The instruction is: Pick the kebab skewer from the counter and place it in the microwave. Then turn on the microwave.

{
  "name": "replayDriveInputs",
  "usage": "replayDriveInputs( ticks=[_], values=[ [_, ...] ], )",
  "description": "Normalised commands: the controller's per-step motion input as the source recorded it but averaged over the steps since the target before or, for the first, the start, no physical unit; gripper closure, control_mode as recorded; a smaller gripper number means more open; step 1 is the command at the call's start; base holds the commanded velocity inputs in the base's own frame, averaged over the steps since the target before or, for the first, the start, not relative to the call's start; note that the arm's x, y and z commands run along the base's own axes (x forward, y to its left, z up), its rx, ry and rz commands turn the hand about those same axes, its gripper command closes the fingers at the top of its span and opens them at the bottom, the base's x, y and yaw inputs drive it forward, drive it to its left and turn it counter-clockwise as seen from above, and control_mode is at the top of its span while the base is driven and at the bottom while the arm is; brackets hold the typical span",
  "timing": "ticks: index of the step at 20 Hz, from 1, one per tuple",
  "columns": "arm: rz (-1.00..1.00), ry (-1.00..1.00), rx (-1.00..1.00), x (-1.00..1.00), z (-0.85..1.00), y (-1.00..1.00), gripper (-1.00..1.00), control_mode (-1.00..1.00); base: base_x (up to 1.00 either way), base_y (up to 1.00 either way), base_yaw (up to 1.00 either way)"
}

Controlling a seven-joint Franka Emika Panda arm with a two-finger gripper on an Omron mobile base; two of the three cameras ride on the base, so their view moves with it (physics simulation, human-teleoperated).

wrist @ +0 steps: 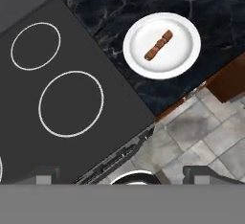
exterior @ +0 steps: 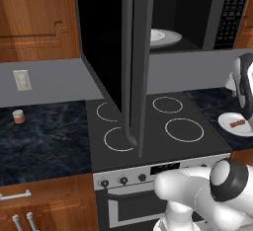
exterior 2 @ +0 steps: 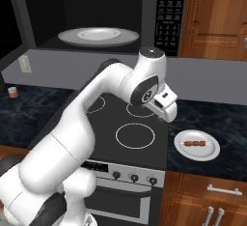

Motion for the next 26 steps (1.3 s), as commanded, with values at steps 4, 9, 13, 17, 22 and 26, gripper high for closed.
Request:
replayDriveInputs(
  ticks=[4,9,13,17,22,26],
  values=[
    [-0.19,0.26,0.13,0.45,-0.45,-0.60,-1.00,-1.00,0.00,0.00,0.00],
    [-0.13,0.18,0.19,0.28,-0.56,-0.59,-1.00,-1.00,0.00,0.00,0.00],
    [-0.10,0.07,0.20,0.38,-0.71,-0.48,-1.00,-1.00,0.00,0.00,0.00],
    [-0.09,0.03,0.12,0.54,-0.50,-0.48,-1.00,-1.00,0.00,0.00,0.00],
    [-0.09,0.03,0.02,0.53,-0.36,-0.49,-1.00,-1.00,0.00,0.00,0.00],
    [-0.09,0.06,0.00,0.45,-0.34,-0.46,-1.00,-1.00,0.00,0.00,0.00]
  ],
)
